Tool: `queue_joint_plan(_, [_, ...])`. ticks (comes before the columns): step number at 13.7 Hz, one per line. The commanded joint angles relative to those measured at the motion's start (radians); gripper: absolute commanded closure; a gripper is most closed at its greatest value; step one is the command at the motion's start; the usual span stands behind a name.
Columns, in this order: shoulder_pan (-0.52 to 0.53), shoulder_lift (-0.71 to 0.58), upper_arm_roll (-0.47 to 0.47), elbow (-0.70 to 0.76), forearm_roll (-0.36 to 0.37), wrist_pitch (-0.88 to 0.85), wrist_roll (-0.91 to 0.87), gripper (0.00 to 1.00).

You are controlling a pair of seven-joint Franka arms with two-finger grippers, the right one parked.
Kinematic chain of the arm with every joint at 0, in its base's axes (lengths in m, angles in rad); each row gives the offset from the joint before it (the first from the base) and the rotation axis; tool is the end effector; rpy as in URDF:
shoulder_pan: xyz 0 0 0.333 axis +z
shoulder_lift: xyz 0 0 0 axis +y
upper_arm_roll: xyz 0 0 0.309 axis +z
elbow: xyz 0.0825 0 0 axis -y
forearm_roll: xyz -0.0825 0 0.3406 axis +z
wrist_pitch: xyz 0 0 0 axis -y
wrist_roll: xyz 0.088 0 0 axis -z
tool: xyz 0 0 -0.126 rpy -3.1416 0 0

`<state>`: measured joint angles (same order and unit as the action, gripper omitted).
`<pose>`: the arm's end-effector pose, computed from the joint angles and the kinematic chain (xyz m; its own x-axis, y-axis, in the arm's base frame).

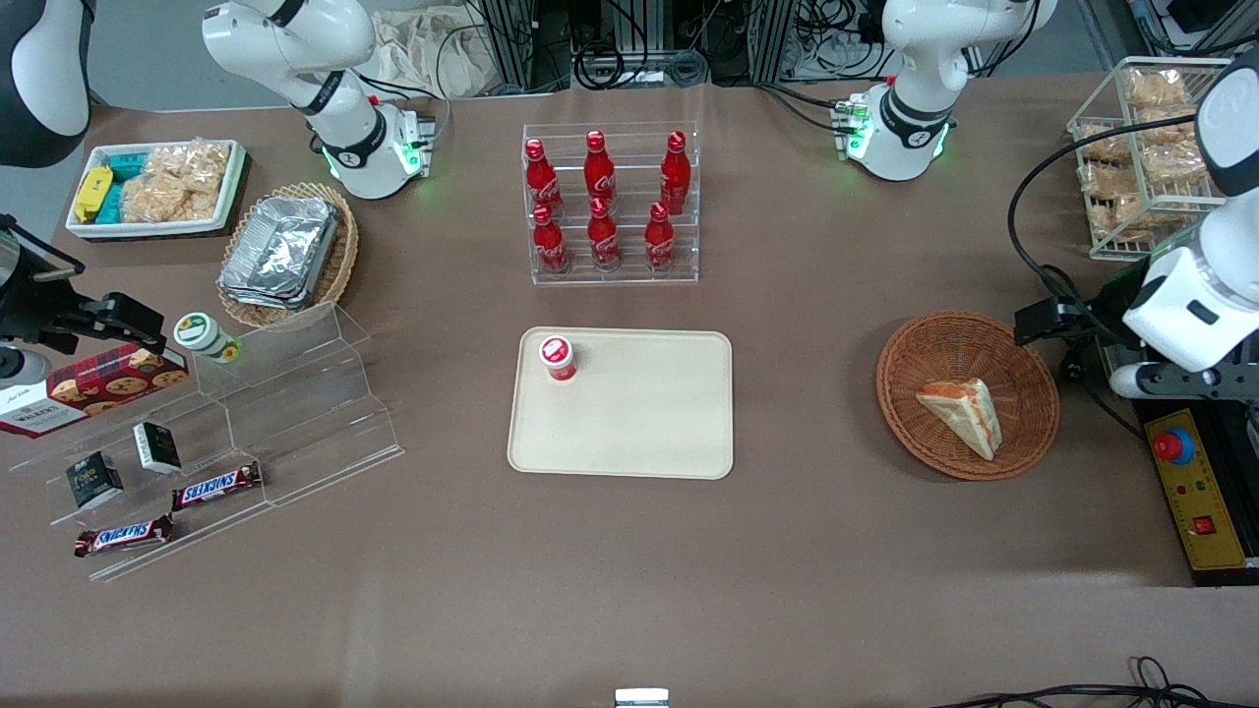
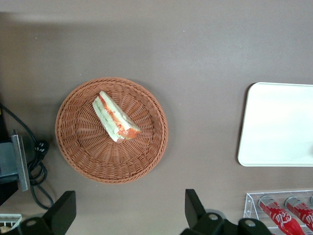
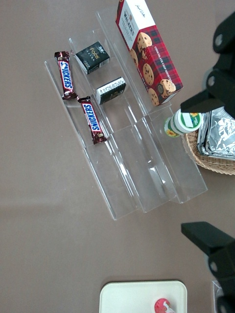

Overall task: Place sandwich from basket to tray
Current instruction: 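Lower the left gripper over the sandwich in the wicker basket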

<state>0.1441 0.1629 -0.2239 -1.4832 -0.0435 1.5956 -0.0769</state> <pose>0.5566 -0.0403 0.5533 0.9986 -0.0008 -0.0525 0.0032 -0.9971 0.0755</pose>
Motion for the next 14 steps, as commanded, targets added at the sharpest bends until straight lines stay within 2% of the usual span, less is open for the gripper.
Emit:
queue_joint_plan(1, [-0.006,0.023,0.011,0.032,0.012,-0.06,-0.032,0.0])
queue_joint_plan(4, [0.003,0.047,0.012,0.029,0.048,-0.062,-0.03,0.0])
queue_joint_plan(6, [0.0,0.061,0.011,-0.024,0.134,-0.043,-0.093,0.0])
queue_joint_plan(9, [0.005,0.055,0.014,-0.159,0.119,0.103,-0.448,0.0])
queue_joint_plan(12, [0.008,0.024,0.03,-0.406,0.137,0.384,-0.674,0.0])
queue_joint_plan(14, [0.023,0.041,0.04,-0.492,0.14,0.516,-0.78,0.0])
